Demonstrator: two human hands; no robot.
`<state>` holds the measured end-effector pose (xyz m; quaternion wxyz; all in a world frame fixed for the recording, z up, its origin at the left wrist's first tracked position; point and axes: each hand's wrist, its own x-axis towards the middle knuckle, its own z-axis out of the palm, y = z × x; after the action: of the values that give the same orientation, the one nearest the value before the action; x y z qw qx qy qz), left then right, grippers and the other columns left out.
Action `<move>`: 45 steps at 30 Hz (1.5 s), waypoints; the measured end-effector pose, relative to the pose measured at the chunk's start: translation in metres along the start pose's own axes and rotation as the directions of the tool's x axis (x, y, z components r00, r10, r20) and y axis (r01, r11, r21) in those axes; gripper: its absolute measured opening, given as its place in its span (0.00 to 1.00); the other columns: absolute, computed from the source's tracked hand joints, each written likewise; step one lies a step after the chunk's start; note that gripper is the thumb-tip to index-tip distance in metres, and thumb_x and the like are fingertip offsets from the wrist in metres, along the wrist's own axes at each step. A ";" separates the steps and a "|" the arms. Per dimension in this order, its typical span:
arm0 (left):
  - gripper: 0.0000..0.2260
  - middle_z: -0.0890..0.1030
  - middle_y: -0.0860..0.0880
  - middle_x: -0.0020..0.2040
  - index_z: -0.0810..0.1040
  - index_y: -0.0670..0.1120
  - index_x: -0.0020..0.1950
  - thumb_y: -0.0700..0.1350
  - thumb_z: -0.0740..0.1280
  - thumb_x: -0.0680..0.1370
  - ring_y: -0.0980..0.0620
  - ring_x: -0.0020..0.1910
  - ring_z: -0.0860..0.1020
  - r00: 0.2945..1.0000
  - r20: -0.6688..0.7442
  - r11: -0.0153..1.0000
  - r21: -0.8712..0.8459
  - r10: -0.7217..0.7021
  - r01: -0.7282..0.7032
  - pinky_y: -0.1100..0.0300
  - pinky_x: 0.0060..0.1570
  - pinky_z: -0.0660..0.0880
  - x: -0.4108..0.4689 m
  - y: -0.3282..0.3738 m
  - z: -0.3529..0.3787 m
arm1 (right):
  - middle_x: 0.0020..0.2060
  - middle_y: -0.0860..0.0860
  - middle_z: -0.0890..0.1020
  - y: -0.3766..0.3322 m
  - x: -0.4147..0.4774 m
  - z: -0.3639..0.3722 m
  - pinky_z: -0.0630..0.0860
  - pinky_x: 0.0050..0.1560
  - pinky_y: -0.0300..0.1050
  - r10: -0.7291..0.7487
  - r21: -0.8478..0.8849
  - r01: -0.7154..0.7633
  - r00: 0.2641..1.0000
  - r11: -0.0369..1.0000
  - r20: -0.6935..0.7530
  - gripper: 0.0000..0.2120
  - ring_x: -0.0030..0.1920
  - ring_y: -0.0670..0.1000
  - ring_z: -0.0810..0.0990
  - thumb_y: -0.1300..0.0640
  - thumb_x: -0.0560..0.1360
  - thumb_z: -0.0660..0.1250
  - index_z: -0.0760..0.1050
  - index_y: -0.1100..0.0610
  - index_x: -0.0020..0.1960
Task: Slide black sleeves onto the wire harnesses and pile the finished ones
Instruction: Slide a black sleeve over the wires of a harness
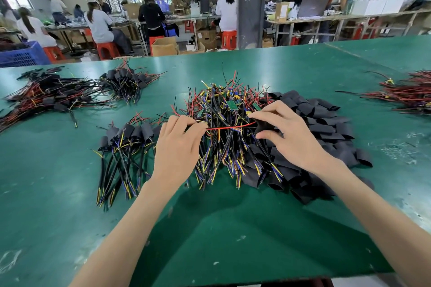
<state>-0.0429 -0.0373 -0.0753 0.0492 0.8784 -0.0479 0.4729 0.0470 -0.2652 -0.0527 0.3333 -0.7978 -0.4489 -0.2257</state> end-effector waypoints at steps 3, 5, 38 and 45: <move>0.08 0.78 0.45 0.44 0.82 0.42 0.50 0.42 0.63 0.79 0.45 0.43 0.71 1.000 0.010 0.999 -0.034 -0.001 0.001 0.49 0.46 0.71 0.000 0.006 0.000 | 0.47 0.60 0.76 -0.001 -0.001 0.002 0.71 0.55 0.46 -0.065 -0.112 0.068 0.997 0.991 0.029 0.20 0.48 0.60 0.76 0.64 0.69 0.73 0.78 0.62 0.61; 0.08 0.79 0.45 0.45 0.81 0.41 0.52 0.42 0.64 0.78 0.44 0.44 0.73 1.000 0.014 0.996 -0.088 0.001 0.000 0.48 0.47 0.71 0.001 0.010 -0.001 | 0.47 0.60 0.77 -0.003 -0.001 0.003 0.72 0.52 0.54 -0.096 -0.208 0.100 0.995 0.973 0.031 0.21 0.48 0.62 0.77 0.63 0.69 0.74 0.77 0.62 0.61; 0.11 0.75 0.53 0.51 0.77 0.42 0.55 0.36 0.70 0.74 0.65 0.48 0.72 0.987 0.137 0.857 -0.496 -0.081 0.139 0.76 0.51 0.66 -0.001 0.032 0.000 | 0.52 0.56 0.80 -0.018 -0.005 0.012 0.69 0.58 0.42 -0.059 0.023 0.057 0.994 0.998 0.094 0.17 0.53 0.55 0.78 0.59 0.72 0.71 0.77 0.64 0.59; 0.06 0.78 0.47 0.48 0.80 0.39 0.47 0.33 0.71 0.72 0.59 0.44 0.74 0.994 0.104 0.853 -0.515 -0.039 0.087 0.72 0.47 0.68 -0.001 0.029 0.003 | 0.50 0.52 0.81 -0.019 -0.004 0.008 0.71 0.55 0.38 -0.019 0.177 -0.002 0.992 0.984 0.121 0.14 0.50 0.47 0.77 0.60 0.72 0.71 0.79 0.62 0.57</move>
<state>-0.0453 -0.0665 -0.0765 0.2974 0.8541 -0.1470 0.4006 0.0291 -0.2541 -0.0541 0.3735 -0.7755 -0.4901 -0.1370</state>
